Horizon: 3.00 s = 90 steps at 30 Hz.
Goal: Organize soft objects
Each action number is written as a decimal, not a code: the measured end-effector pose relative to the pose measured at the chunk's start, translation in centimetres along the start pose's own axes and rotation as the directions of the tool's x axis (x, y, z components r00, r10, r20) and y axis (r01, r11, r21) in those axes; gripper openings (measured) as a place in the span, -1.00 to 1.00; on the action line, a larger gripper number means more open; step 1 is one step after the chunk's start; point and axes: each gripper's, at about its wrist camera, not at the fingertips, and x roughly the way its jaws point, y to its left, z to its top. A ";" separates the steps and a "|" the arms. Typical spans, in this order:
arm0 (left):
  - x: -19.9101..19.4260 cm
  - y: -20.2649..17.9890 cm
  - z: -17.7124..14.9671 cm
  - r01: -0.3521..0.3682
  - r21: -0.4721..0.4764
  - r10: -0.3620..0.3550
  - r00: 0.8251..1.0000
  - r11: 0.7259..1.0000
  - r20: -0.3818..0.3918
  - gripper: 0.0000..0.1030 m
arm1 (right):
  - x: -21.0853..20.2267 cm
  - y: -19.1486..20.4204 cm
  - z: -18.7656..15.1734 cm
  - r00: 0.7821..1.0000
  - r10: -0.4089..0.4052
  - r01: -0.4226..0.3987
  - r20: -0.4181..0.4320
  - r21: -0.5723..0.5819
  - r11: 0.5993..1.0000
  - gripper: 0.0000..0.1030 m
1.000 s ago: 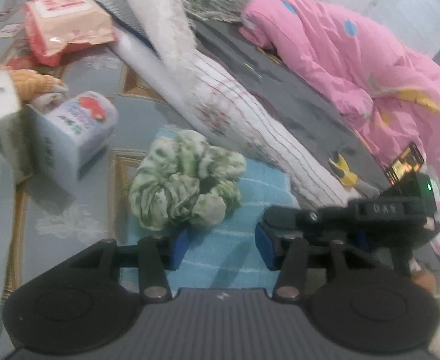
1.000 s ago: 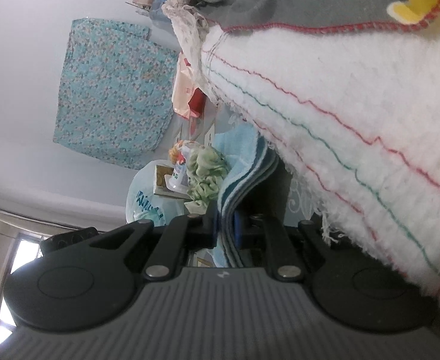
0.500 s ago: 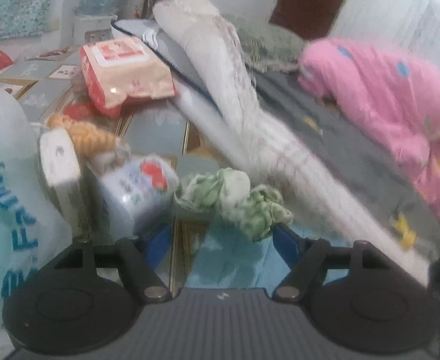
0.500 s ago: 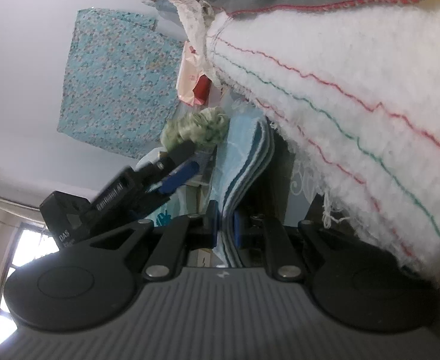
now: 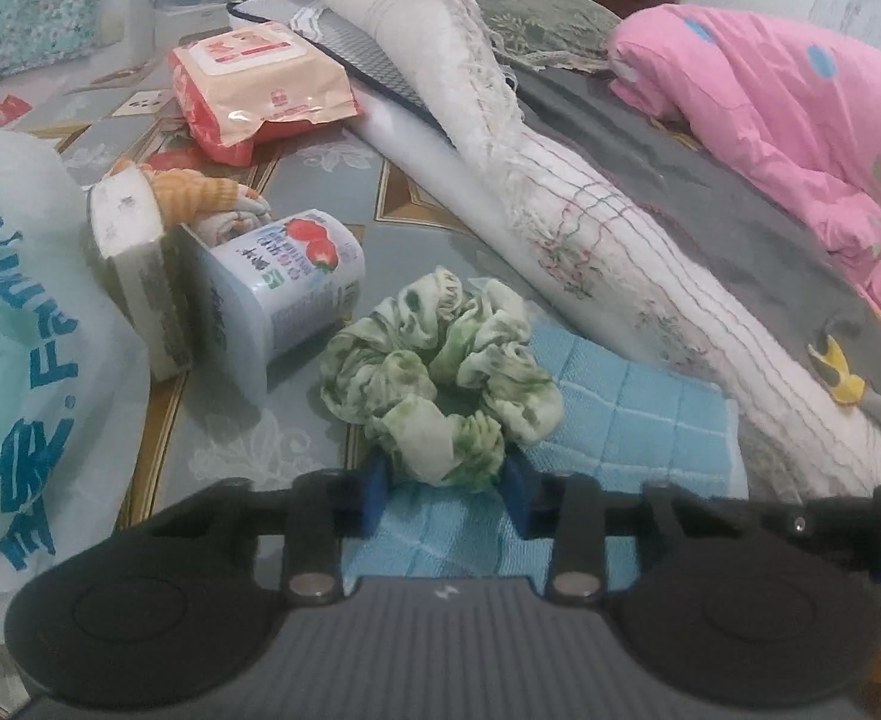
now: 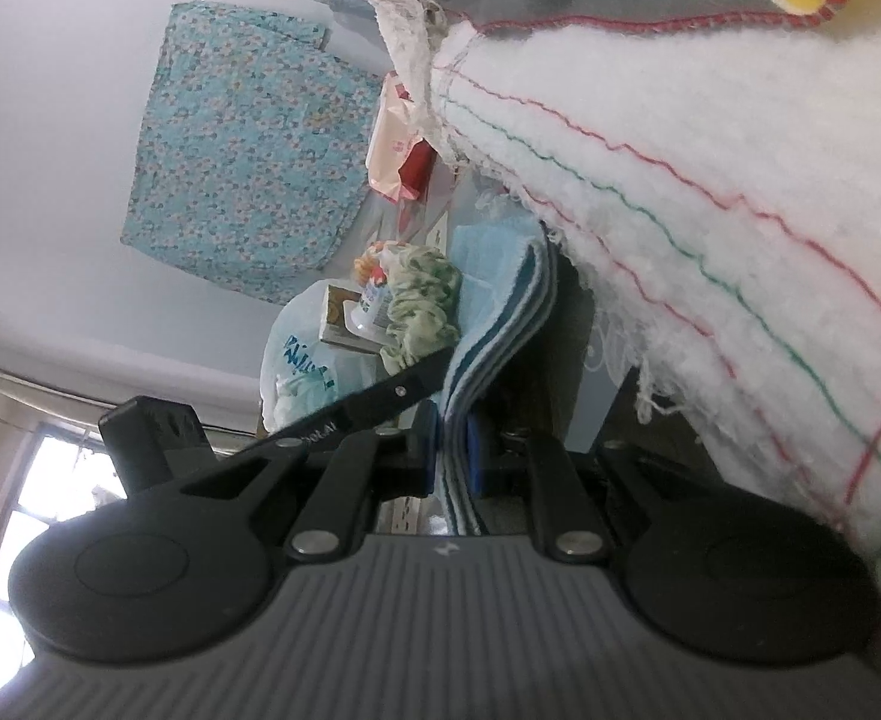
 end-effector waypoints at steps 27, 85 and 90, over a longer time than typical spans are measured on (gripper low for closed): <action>-0.4 5.4 -0.6 0.429 -0.375 -0.428 0.899 0.822 0.091 -0.64 | 2.4 3.9 1.5 0.997 -0.082 0.082 0.004 -0.088 0.993 -0.78; -4.2 0.7 6.3 -0.328 -0.071 0.333 0.892 0.942 0.304 0.45 | 2.6 -0.8 0.8 0.999 0.024 -0.023 -0.040 0.016 1.000 -0.57; -3.8 1.2 3.7 -0.236 -0.047 0.241 0.943 0.971 0.230 0.59 | 2.7 -0.9 0.8 0.999 0.019 -0.018 -0.042 0.019 1.000 -0.56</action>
